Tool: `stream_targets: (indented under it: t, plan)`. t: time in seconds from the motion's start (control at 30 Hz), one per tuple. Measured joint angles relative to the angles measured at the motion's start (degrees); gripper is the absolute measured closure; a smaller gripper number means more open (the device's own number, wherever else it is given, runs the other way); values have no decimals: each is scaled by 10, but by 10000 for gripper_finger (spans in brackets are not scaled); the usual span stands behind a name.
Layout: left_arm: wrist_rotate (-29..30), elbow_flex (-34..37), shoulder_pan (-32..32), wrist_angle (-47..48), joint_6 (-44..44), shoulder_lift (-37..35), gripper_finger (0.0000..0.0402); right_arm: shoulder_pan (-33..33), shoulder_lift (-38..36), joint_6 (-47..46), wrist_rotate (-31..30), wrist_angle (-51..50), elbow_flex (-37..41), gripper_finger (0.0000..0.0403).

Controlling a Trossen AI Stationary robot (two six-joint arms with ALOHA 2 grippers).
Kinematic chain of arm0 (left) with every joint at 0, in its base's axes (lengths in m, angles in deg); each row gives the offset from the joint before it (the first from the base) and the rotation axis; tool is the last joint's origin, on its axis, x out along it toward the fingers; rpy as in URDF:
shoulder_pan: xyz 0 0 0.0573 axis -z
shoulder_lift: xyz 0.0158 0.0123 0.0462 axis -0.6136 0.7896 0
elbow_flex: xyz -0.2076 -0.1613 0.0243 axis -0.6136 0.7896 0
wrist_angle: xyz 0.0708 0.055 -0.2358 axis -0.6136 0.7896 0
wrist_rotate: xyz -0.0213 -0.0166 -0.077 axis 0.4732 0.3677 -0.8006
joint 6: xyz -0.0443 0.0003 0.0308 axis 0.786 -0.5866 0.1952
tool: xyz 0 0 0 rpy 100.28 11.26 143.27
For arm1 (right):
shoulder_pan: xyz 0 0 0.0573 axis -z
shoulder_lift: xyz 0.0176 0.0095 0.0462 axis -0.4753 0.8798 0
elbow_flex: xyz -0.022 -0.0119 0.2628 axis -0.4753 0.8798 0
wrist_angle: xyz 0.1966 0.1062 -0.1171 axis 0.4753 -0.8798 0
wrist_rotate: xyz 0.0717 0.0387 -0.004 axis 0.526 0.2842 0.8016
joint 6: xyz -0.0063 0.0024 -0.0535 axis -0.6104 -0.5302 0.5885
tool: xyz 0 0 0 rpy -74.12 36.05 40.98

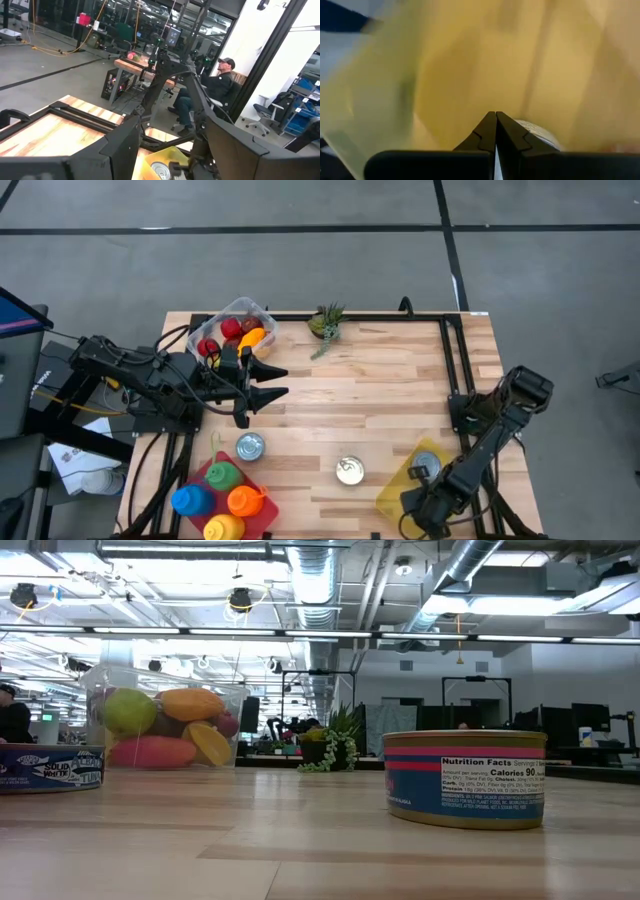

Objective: Pick & Place Food Item
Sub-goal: Put the blue pink tuna can into the yellow bin

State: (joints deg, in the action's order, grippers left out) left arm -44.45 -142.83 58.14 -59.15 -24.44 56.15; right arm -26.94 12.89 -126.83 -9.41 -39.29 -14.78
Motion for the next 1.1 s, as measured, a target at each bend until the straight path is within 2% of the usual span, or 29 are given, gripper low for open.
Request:
stream_targets:
  t: [0.2, 0.33, 0.5, 0.67, 0.8, 0.9, 1.0, 1.1]
  plan:
    - [0, 0, 0, 0, 0, 0, 183, -31, -44, -121, 7, -116, 0, 402]
    - [0, 0, 0, 1, 0, 0, 183, -39, -64, -165, 5, -191, 1, 403]
    - [0, 0, 0, 1, 0, 0, 183, -25, -111, -149, -24, -211, -12, 403]
    - [0, 0, 0, 2, 19, -2, 183, 49, -173, -116, -112, -206, -55, 398]
    - [0, 0, 0, 1, 19, -5, 183, 143, -185, -25, -127, -150, -63, 361]
    - [0, 0, 0, 1, 19, -12, 183, 199, -159, 115, -115, -95, -62, 320]
    - [0, -1, 0, 2, 19, -22, 183, 229, -122, 269, -95, -32, -62, 284]
    - [0, -1, 0, 2, 19, -32, 183, 246, -81, 357, -50, 19, -62, 256]
